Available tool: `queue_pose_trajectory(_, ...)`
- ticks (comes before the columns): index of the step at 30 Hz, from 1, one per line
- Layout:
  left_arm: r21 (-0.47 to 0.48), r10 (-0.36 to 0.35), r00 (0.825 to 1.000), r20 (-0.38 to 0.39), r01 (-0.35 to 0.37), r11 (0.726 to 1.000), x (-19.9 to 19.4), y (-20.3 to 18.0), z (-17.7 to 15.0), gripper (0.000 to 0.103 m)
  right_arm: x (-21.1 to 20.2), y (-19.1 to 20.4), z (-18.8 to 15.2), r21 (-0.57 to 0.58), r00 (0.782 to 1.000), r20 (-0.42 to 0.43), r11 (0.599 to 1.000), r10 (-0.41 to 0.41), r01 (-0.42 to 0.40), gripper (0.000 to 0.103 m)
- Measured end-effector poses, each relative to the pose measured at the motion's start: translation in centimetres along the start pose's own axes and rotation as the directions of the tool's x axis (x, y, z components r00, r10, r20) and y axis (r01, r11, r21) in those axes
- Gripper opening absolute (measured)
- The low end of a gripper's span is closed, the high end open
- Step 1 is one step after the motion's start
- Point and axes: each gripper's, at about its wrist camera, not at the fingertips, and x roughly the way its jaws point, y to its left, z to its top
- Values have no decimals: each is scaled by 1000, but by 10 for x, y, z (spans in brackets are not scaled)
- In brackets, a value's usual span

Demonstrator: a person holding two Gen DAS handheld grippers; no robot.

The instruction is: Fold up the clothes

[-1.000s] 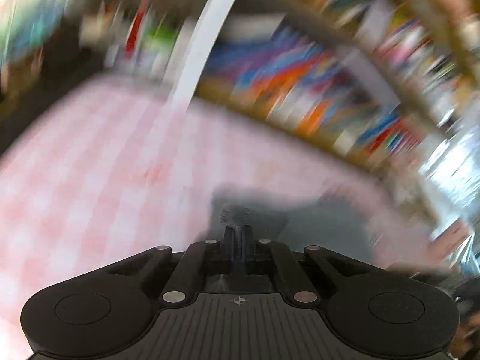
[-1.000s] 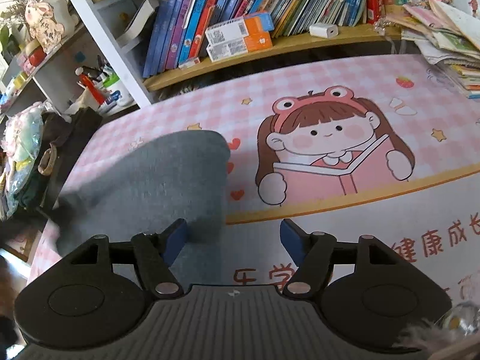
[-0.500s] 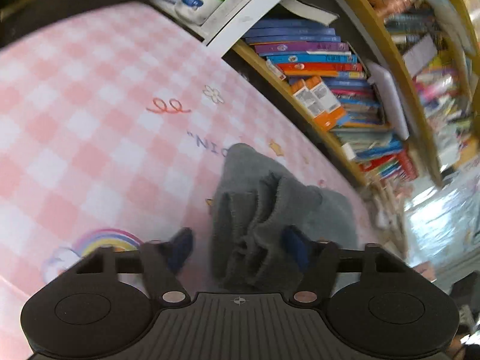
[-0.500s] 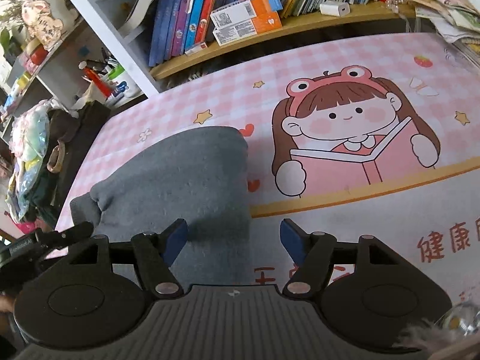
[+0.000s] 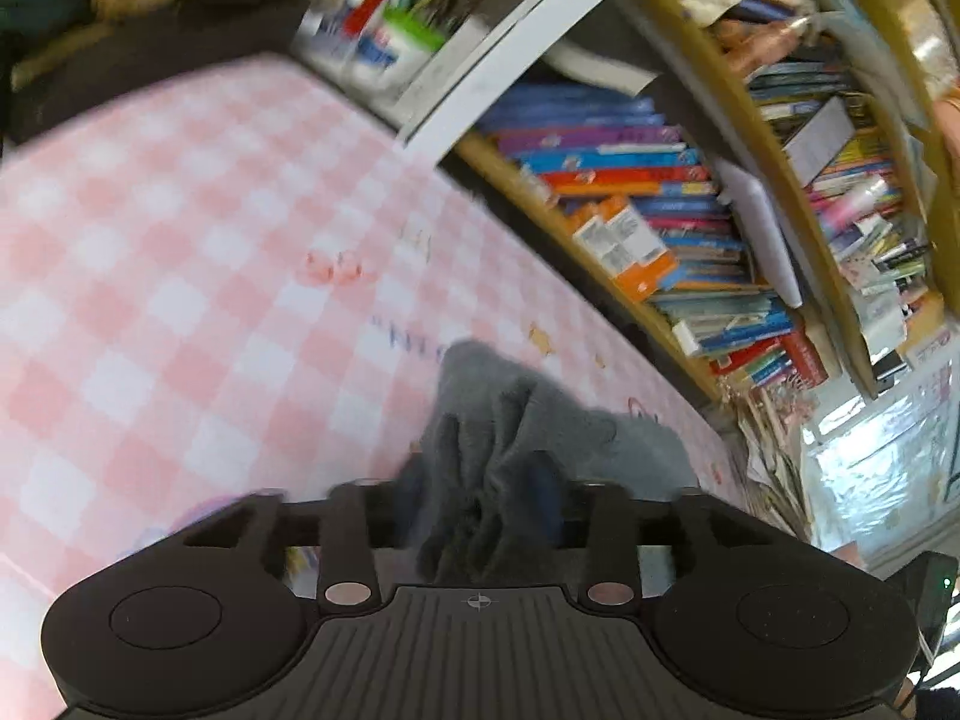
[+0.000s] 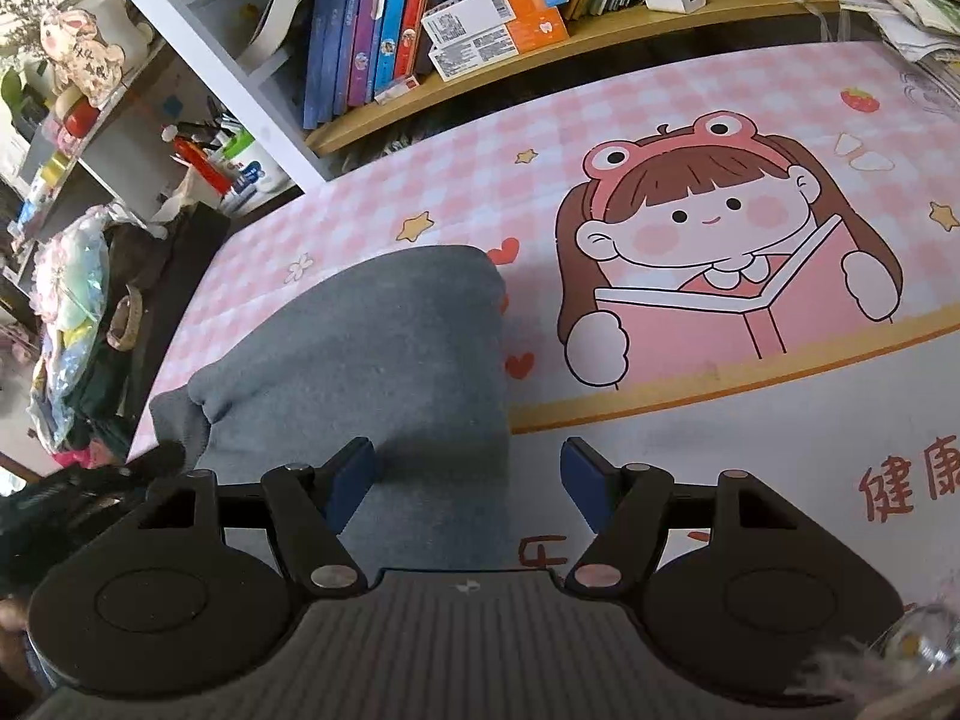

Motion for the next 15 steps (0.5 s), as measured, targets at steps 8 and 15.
queue_pose_trajectory(8,-75,-44,984,-174,32,997,39,11,-9,81,26,-8,4,80,993,-96,995,62,-55,73)
queue_pose_trajectory(15,-61,-47,968,-246,33,998,63,1,-7,61,41,-5,4,107,983,-129,987,131,-118,52)
